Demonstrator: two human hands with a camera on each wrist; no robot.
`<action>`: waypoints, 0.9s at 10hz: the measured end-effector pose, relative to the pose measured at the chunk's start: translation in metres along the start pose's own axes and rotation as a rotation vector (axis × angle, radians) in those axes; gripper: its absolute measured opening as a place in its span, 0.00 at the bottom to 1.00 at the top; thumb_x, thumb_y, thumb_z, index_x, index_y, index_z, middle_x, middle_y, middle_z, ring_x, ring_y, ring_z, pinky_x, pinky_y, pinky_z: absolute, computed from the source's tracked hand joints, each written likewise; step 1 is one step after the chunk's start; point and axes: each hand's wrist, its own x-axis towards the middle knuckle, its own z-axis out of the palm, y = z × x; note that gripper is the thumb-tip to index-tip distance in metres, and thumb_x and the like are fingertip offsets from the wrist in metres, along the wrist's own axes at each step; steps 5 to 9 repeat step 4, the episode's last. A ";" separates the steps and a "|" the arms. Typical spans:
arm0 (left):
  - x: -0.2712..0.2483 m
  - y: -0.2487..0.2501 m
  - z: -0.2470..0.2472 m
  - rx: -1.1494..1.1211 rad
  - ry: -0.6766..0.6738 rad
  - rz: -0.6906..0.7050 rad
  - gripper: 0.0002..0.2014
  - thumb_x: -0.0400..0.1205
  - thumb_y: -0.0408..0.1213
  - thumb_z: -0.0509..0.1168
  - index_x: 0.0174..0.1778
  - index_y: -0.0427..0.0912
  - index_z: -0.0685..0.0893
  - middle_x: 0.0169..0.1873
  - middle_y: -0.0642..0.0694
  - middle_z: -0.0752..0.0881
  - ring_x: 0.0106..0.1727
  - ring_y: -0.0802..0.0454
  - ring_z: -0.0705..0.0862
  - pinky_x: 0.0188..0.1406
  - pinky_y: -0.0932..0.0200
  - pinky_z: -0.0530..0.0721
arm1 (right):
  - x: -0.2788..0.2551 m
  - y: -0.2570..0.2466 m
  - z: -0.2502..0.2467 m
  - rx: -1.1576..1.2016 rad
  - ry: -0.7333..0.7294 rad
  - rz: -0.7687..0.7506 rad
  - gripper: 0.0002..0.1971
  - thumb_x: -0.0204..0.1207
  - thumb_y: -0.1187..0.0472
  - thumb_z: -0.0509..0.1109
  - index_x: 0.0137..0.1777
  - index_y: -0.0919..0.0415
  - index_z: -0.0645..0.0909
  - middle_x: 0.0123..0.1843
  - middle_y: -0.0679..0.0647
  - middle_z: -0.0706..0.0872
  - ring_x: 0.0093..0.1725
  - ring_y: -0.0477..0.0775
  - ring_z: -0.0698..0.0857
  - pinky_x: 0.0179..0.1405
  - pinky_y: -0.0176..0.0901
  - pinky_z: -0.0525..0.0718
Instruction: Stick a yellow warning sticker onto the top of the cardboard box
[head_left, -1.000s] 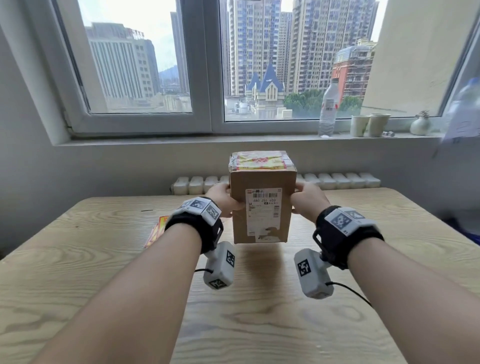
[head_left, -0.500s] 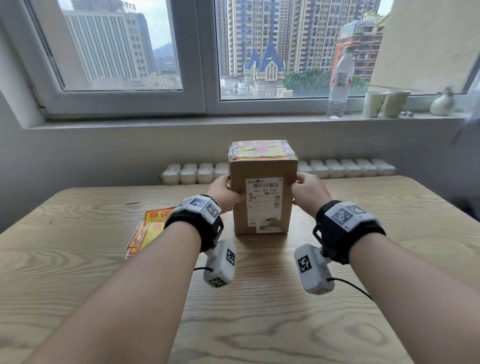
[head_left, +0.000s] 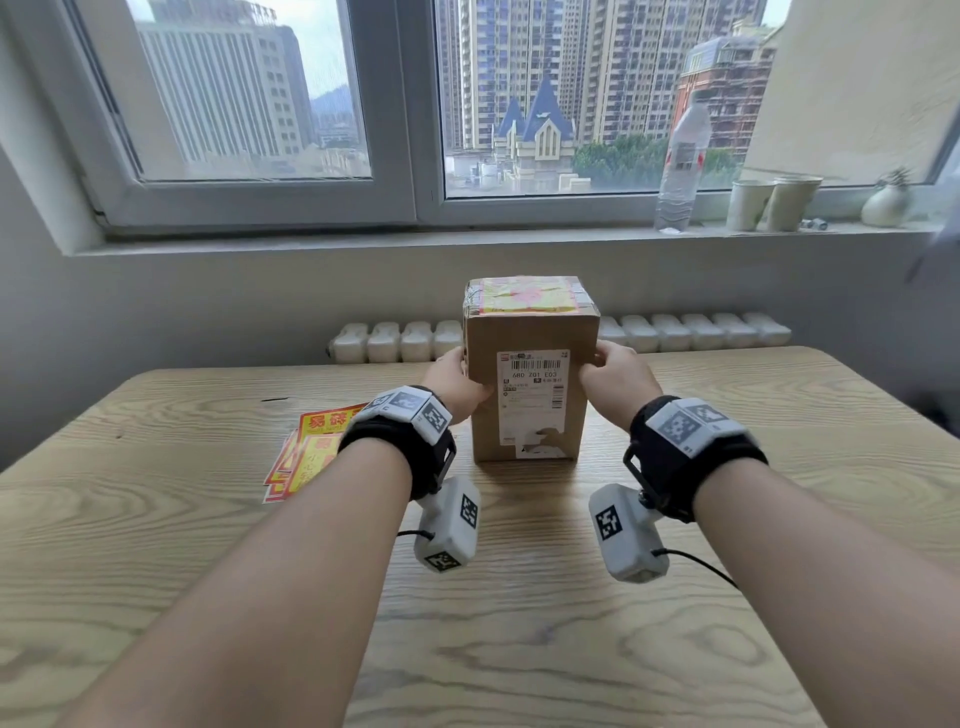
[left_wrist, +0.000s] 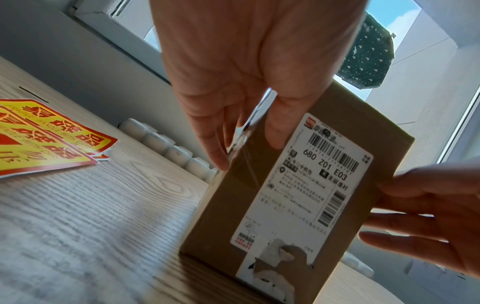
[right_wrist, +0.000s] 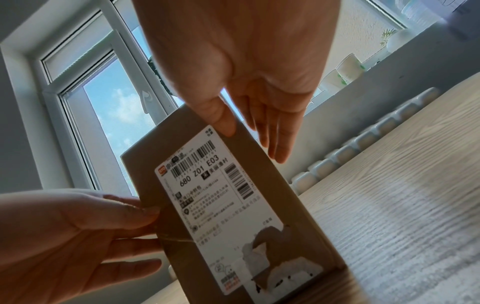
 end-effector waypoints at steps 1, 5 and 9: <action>-0.002 0.000 -0.003 0.040 0.026 -0.028 0.25 0.79 0.36 0.65 0.74 0.42 0.73 0.67 0.39 0.80 0.65 0.39 0.83 0.64 0.45 0.83 | -0.001 -0.002 -0.003 -0.002 0.003 -0.023 0.19 0.77 0.65 0.58 0.63 0.57 0.83 0.57 0.54 0.89 0.51 0.53 0.83 0.45 0.40 0.75; -0.020 0.016 -0.021 0.122 0.076 -0.024 0.28 0.77 0.38 0.66 0.73 0.37 0.71 0.64 0.40 0.82 0.55 0.42 0.86 0.58 0.45 0.87 | -0.027 -0.023 -0.030 -0.052 0.083 -0.032 0.24 0.78 0.65 0.58 0.75 0.64 0.73 0.71 0.58 0.82 0.69 0.58 0.80 0.65 0.45 0.75; -0.020 0.016 -0.021 0.122 0.076 -0.024 0.28 0.77 0.38 0.66 0.73 0.37 0.71 0.64 0.40 0.82 0.55 0.42 0.86 0.58 0.45 0.87 | -0.027 -0.023 -0.030 -0.052 0.083 -0.032 0.24 0.78 0.65 0.58 0.75 0.64 0.73 0.71 0.58 0.82 0.69 0.58 0.80 0.65 0.45 0.75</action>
